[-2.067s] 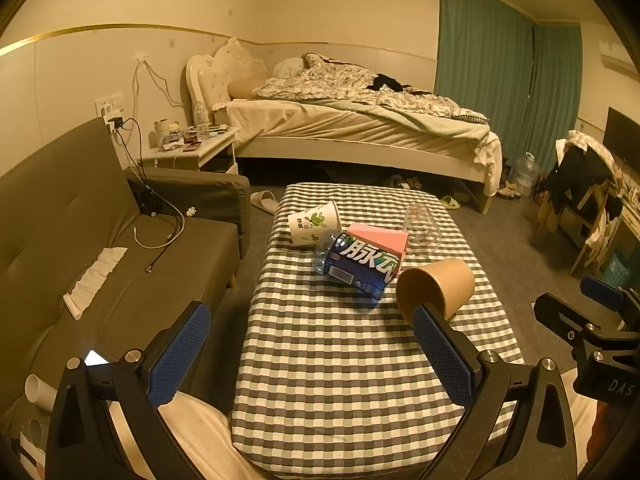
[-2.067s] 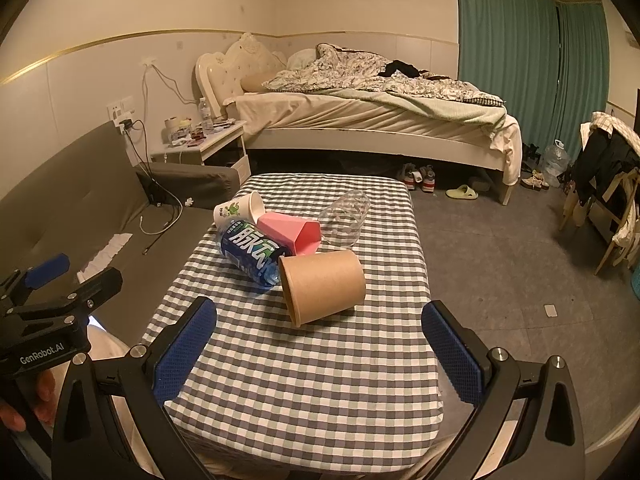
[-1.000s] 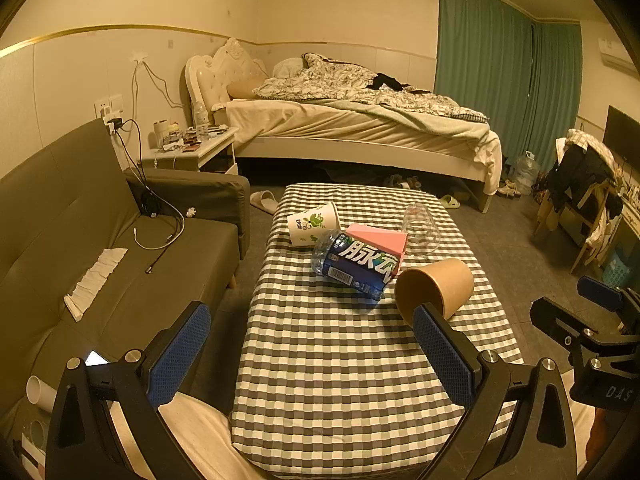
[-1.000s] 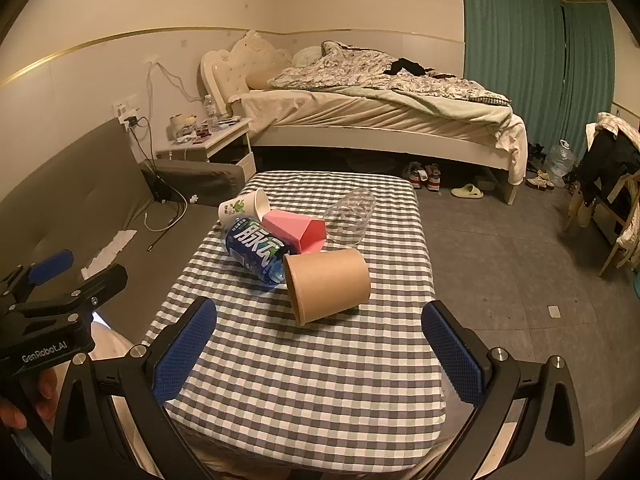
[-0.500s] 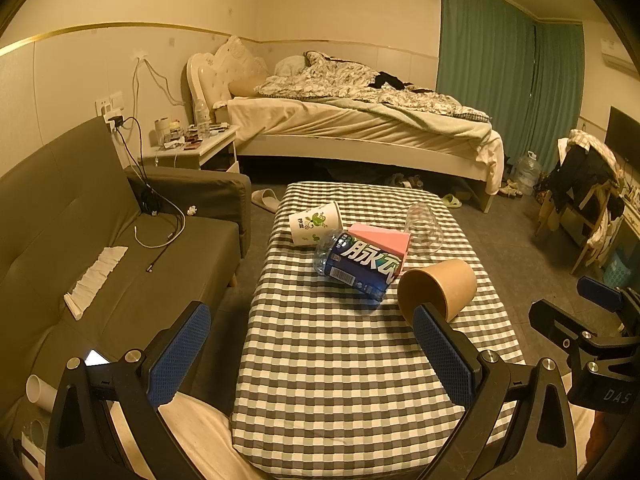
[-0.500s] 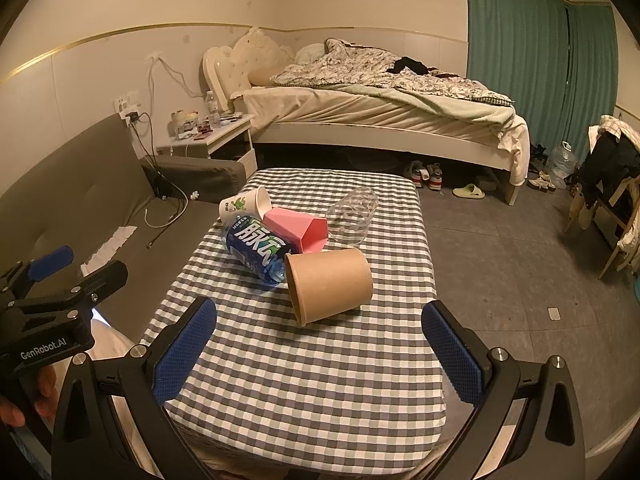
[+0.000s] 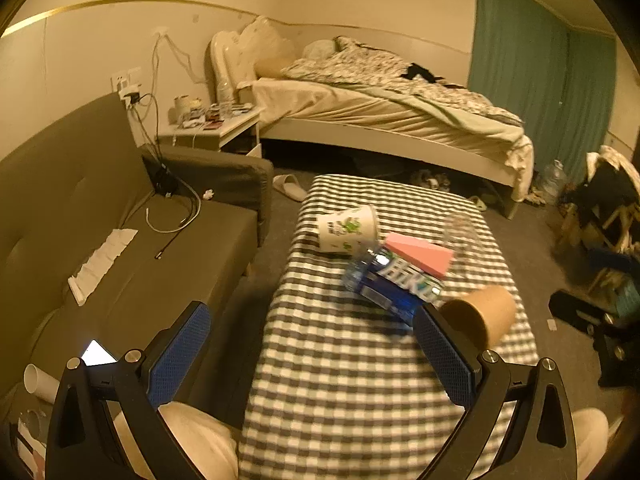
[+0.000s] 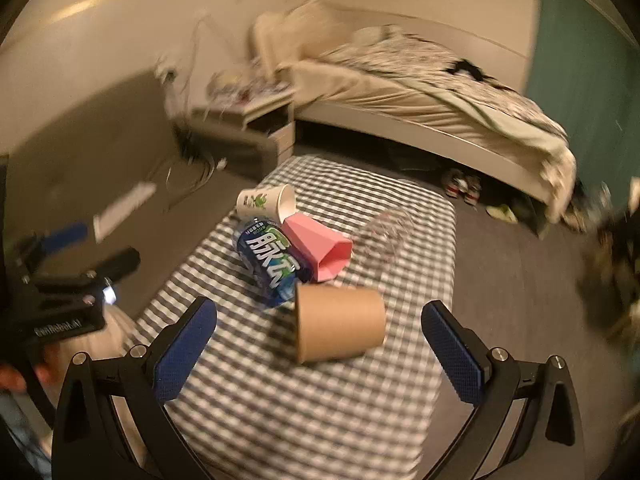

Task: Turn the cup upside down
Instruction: 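Grasp the pink hexagonal cup lying on its side with the right tool and lift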

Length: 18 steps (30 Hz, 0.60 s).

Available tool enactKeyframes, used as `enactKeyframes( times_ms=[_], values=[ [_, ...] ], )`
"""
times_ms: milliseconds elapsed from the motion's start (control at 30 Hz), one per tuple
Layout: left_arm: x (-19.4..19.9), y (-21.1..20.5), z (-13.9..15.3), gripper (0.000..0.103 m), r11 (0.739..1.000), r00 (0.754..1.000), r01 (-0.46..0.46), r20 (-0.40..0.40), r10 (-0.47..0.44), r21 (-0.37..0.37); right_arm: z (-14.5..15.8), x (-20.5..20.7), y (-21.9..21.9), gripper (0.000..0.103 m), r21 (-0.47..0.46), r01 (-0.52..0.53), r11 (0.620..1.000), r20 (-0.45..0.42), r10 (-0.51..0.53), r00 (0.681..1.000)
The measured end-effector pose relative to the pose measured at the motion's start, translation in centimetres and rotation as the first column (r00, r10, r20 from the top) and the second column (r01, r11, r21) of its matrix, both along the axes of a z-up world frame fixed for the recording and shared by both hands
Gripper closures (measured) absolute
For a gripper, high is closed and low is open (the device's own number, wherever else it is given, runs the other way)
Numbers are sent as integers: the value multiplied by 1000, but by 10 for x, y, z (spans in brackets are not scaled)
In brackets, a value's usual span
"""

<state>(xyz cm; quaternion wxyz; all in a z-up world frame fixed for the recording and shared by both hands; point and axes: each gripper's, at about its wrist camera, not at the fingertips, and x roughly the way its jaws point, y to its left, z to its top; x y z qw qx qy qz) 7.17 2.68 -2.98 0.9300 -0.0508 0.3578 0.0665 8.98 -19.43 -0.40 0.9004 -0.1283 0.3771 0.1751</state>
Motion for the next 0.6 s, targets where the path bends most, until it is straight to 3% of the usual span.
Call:
enactKeyframes(
  times_ms=[100,233,367,500,600],
  values=[
    [20,8,-12,0,1000,999,-24,-24,24,9,-9,48,16,0,-128,-94,987,-49,88,995],
    [49,19,-34,0,998,995,-56,-78,57,9,-28,106,40,0,-229,-213,950,-126,188,974],
    [70,26,-55,0,998,990,-68,-123,69,14,-52,153,61,10,-231,-310,922,-244,254,936],
    [87,33,-75,0,997,985,-69,-159,72,21,-92,188,79,13,-240,-408,881,-366,307,879],
    [94,39,-84,0,996,984,-88,-158,89,7,-112,205,83,25,-239,-447,862,-422,322,847]
  ],
)
